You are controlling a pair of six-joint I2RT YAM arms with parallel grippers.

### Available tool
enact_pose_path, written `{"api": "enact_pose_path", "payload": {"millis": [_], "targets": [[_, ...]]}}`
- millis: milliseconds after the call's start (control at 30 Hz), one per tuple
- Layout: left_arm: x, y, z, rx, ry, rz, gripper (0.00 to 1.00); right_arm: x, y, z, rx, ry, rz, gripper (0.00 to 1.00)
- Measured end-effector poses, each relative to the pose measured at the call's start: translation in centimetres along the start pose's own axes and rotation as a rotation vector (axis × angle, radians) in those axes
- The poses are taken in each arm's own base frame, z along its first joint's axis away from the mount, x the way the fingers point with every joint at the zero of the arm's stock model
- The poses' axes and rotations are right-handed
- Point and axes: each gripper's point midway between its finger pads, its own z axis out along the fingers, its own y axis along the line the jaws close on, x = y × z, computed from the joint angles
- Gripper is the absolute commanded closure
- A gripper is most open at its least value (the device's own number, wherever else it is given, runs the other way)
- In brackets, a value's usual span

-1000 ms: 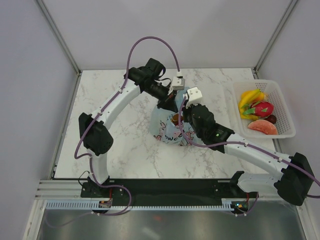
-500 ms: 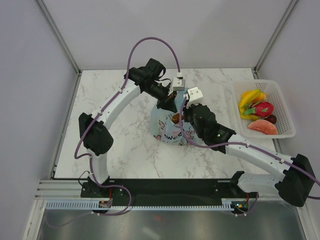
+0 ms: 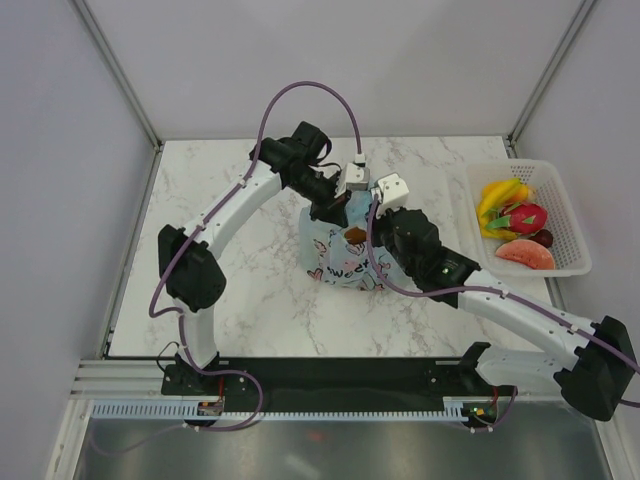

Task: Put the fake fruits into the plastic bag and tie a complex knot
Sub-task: Adjust the plastic bag at the center of the board.

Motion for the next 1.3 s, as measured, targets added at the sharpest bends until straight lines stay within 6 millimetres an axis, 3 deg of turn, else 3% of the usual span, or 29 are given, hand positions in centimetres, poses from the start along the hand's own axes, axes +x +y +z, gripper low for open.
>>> {"api": "enact_pose_path", "payload": {"millis": [233, 567, 800, 933, 1067, 1300], "targets": [[1.1, -0.3, -0.6, -0.020, 0.046, 0.067, 0.94, -0.3, 0.1, -0.5, -0.097, -0.005, 0.037, 1.00], [0.8, -0.5, -1.6, -0.049, 0.063, 0.139, 0.94, -0.4, 1.3, -0.6, -0.209, 0.001, 0.060, 0.95], [1.1, -0.1, -1.8, -0.064, 0.084, 0.148, 0.94, 0.3, 1.5, -0.6, -0.251, 0.006, 0.076, 0.78], [1.1, -0.1, -1.8, -0.064, 0.084, 0.149, 0.94, 1.3, 1.5, -1.0, -0.263, 0.017, 0.083, 0.73], [1.1, -0.1, -1.8, -0.066, 0.085, 0.149, 0.94, 1.1, 1.6, -1.4, -0.280, -0.003, 0.086, 0.69], [1.3, 0.1, -1.9, -0.076, 0.095, 0.152, 0.94, 0.5, 1.6, -1.6, -0.295, -0.026, 0.091, 0.72]]}}
